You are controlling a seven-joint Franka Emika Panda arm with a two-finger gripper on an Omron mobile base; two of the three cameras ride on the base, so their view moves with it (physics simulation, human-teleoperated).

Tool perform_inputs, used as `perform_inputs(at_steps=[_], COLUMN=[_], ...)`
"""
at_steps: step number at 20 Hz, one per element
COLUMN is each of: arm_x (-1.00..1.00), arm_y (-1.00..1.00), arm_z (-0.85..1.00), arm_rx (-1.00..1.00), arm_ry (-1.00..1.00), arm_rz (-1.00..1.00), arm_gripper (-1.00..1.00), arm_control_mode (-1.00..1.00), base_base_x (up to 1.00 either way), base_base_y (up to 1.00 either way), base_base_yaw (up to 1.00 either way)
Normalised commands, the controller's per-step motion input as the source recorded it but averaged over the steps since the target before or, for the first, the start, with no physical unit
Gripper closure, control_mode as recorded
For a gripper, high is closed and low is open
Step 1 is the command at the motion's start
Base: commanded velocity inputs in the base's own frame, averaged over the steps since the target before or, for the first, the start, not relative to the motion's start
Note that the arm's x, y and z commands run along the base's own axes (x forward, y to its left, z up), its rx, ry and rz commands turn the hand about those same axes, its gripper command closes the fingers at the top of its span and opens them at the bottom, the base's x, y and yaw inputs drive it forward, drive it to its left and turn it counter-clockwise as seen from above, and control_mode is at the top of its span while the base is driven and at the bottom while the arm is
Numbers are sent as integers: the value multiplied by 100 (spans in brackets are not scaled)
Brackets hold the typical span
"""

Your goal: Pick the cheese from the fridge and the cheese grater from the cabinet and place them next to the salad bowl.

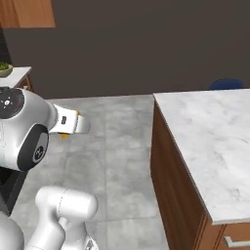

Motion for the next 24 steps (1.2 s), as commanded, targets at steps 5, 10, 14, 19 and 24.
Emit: perform_inputs(at_steps=[5,10,14,19,24], arm_x=[0,0,0,0,0], arm_y=[0,0,0,0,0], arm_z=[0,0,0,0,0], arm_rx=[0,0,0,0,0], arm_ry=[0,0,0,0,0], arm_rz=[0,0,0,0,0], arm_gripper=[100,100,100,100,100], arm_control_mode=[100,100,100,100,100], base_base_x=[86,84,84,84,84], base_base_y=[15,14,14,14,15], base_base_yaw=[12,13,13,13,13])
